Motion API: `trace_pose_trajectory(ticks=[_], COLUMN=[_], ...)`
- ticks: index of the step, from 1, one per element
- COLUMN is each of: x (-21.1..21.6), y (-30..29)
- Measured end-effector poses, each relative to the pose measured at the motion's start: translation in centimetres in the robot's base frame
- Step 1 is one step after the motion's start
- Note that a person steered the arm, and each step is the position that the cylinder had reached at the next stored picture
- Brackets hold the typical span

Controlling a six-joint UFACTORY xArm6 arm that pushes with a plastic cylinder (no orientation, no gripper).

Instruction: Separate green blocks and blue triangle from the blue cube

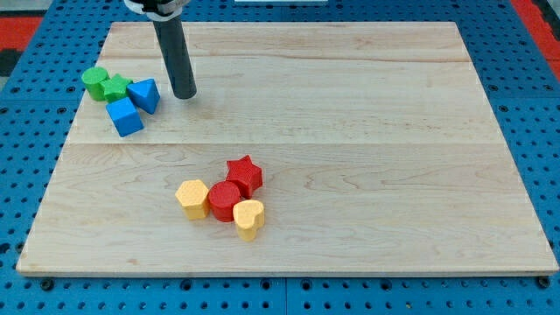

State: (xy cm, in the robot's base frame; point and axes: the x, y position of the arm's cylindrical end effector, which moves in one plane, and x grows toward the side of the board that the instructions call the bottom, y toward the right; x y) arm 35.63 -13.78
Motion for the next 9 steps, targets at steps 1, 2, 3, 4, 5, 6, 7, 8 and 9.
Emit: trace_pose_trajectory(ticks=[1,2,3,4,5,6,7,8,9], x=[-0.3,-0.7,-5.9,-8.7,-9.4,-9.2,-5.6,1.4,1.1], y=[0.0,0.0,0.3,-3.4,-14.4,-16.7,-16.3,-14.5,-13.4])
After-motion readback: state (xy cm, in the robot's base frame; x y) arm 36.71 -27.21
